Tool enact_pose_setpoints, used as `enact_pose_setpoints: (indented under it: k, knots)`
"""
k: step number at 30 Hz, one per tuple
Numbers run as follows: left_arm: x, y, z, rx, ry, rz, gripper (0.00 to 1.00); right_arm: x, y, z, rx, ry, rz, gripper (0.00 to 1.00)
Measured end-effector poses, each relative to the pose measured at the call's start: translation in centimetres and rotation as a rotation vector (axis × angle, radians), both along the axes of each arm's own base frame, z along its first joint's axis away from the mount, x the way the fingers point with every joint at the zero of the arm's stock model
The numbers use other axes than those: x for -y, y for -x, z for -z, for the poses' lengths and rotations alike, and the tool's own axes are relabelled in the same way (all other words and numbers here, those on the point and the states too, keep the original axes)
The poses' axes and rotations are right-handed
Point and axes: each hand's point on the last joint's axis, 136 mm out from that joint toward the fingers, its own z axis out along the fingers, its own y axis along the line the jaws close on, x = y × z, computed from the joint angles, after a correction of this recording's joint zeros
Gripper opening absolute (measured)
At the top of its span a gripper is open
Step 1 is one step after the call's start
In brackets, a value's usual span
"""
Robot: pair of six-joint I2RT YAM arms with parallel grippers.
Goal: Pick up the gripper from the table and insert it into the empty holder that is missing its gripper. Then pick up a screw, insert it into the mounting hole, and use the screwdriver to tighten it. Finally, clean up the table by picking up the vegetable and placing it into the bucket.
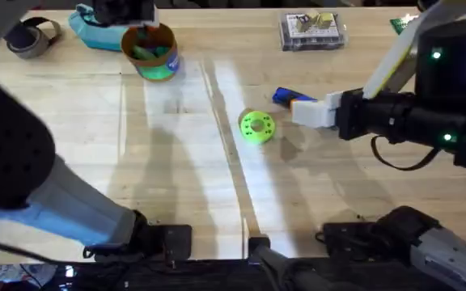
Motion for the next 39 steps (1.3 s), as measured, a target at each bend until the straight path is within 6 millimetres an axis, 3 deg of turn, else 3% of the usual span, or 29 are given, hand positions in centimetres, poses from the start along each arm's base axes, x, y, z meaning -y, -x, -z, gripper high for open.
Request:
enact_pose_setpoints:
  k: [2, 3, 5, 9, 10, 14, 17, 23, 25, 29, 32, 39]
  knots:
    - [0.0, 0.0, 2.1, -0.051, 0.012, -0.022, 0.025, 0.0, 0.0, 0.0, 0.000, 0.000, 0.000, 0.964]
    - [0.0, 0.1, 2.9, -0.070, 0.018, -0.030, 0.073, 0.0, 0.0, 0.0, 0.000, 0.000, 0.000, 0.964]
    - [0.0, 0.2, 3.6, -0.089, 0.022, -0.038, 0.345, 0.0, 0.1, 0.1, -0.005, 0.002, 0.000, 0.964]
    - [0.0, 0.4, 3.1, -0.080, 0.028, -0.050, 0.920, 0.0, 0.0, 0.0, 0.001, 0.000, 0.002, 0.964]
    - [0.0, 0.6, 2.9, -0.081, 0.030, -0.054, 0.968, 0.0, -0.2, -0.2, 0.011, -0.005, 0.003, 0.964]
    - [-0.3, 2.1, 1.1, -0.079, 0.022, -0.062, 0.986, 0.1, -0.1, -0.5, 0.009, 0.001, 0.002, 0.964]
    - [-0.5, 4.1, -1.7, -0.059, 0.015, -0.068, 0.986, 0.3, 0.1, -2.4, 0.018, 0.011, -0.009, 0.964]
    - [-0.7, 13.4, -8.3, -0.063, 0.005, -0.059, 0.986, 0.5, 0.6, -8.2, 0.085, -0.003, -0.022, 0.964]
    - [-0.6, 16.8, -9.7, -0.075, 0.003, -0.044, 0.986, 0.6, 0.9, -9.1, 0.097, -0.008, -0.022, 0.964]
    - [-0.3, 21.6, -10.9, -0.101, 0.007, -0.016, 0.986, 0.9, 1.4, -9.4, 0.087, -0.027, -0.003, 0.964]
    - [-0.2, 23.3, -11.3, -0.102, 0.006, -0.007, 0.986, 1.0, 1.7, -9.6, 0.084, -0.049, 0.015, 0.964]
    - [-0.2, 23.3, -11.3, -0.102, 0.006, -0.007, 0.986, 1.0, 1.7, -9.6, 0.084, -0.049, 0.015, 0.964]
